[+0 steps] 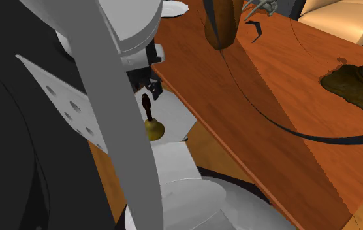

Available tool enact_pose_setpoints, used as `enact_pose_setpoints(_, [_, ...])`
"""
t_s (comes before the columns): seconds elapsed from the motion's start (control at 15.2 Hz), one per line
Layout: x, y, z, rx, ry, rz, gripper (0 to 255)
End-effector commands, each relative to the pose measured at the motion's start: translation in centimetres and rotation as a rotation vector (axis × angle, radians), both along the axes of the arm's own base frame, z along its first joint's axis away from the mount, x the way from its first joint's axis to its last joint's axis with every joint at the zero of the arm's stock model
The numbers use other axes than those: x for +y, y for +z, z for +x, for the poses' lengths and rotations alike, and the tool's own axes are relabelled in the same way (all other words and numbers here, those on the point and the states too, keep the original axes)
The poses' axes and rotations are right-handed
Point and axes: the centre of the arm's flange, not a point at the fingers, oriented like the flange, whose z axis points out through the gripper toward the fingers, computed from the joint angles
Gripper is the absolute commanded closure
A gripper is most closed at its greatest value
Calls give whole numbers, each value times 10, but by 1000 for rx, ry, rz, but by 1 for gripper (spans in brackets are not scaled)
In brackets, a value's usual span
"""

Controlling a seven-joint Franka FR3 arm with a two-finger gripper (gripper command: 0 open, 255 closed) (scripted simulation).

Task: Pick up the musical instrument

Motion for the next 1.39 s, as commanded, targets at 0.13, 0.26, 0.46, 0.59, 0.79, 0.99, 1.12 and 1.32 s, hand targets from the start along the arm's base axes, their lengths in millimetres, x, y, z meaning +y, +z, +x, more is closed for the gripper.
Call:
enact_pose_setpoints(0.13, [2,-21,0,-1,-1,1,0])
enact_pose_setpoints(0.26, [2,-29,0,-1,-1,1,0])
enact_pose_setpoints(0.46, [2,-29,0,-1,-1,1,255])
enact_pose_setpoints(0.59, [2,-29,0,-1,-1,1,255])
enact_pose_setpoints(0.79, [2,-29,0,-1,-1,1,255])
enact_pose_setpoints(0.99, [2,-29,0,-1,-1,1,255])
enact_pose_setpoints(1.12, [2,-19,0,-1,-1,1,255])
enact_pose_setpoints(1.32, [2,-3,0,-1,-1,1,255])
